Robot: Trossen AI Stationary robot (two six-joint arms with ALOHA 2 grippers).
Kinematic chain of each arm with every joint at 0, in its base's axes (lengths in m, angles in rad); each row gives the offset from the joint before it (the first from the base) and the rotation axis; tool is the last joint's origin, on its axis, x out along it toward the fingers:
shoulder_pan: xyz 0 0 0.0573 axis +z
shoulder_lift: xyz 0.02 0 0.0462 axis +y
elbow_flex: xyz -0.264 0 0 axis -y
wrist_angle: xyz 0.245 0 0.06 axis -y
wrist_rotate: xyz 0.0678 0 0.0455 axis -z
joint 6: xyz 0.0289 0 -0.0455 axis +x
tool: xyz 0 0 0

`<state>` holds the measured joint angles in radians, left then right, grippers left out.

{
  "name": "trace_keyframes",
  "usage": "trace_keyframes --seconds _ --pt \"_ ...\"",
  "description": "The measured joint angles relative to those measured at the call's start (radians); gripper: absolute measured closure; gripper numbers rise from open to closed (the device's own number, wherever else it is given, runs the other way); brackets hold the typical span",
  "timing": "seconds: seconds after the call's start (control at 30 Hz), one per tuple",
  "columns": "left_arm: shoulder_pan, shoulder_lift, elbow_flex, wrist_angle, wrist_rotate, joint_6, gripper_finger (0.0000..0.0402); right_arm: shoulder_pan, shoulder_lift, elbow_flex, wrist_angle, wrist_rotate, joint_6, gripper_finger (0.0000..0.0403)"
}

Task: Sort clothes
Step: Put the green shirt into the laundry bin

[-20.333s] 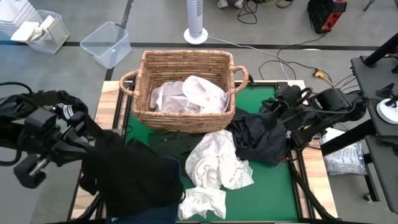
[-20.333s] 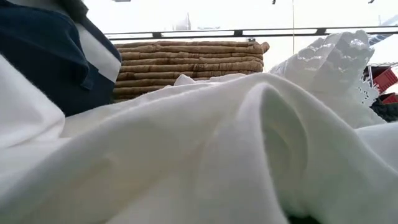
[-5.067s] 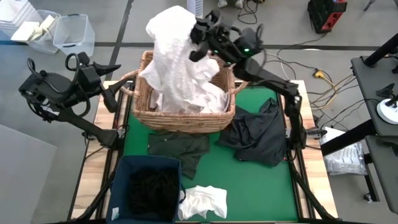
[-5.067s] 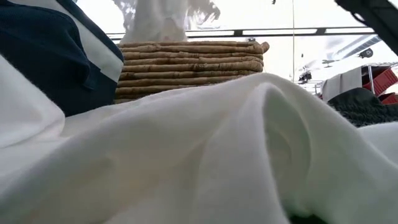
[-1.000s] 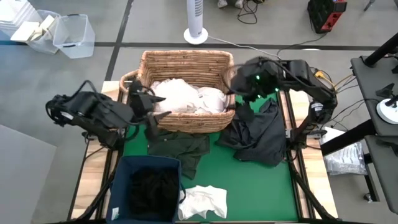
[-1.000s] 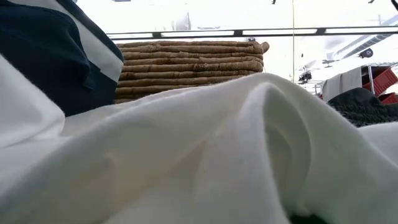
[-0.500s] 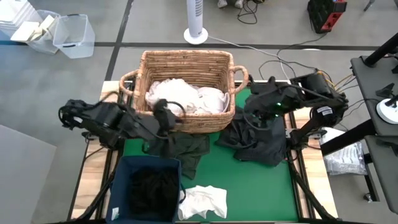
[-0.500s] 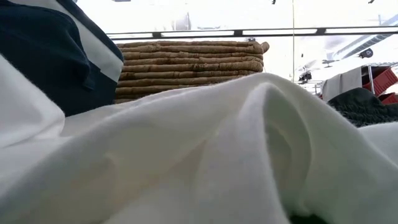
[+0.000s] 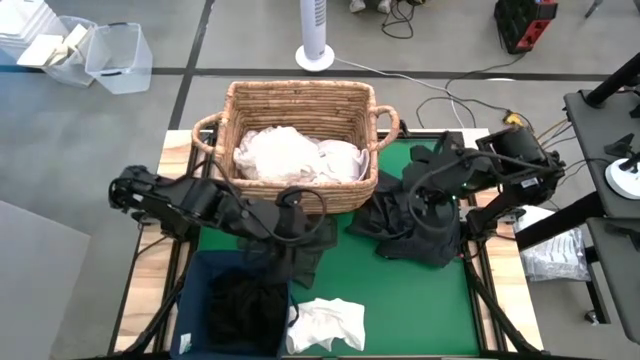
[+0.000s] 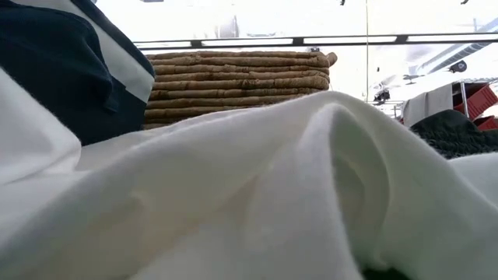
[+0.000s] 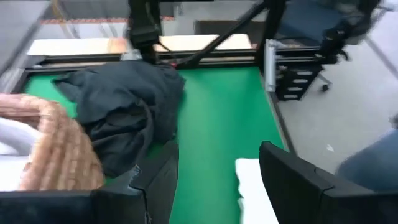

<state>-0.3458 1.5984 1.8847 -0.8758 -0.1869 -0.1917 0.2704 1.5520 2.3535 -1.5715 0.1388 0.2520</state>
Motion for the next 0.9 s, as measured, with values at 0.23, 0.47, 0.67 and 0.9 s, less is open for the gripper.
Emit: trace_keyframes --seconds 0.23,0.47,0.67,0.9 --pt "-0.02 -0.022 0.0 -0.066 0.048 -0.011 0.0201 0.105 0.031 -0.001 0.0 0.025 0.118 0.0152" --pt "-0.077 -0.022 0.0 -0.098 0.049 -0.038 0.0201 0.226 0.111 -0.006 0.001 0.13 0.142 0.0142" --pt "-0.117 -0.024 0.0 -0.128 0.049 -0.087 0.0201 0.265 0.234 -0.009 0.005 0.232 0.111 0.014" --pt "-0.189 -0.032 0.0 -0.146 0.026 -0.152 0.0201 0.264 0.324 -0.01 0.014 0.297 0.047 0.0131"
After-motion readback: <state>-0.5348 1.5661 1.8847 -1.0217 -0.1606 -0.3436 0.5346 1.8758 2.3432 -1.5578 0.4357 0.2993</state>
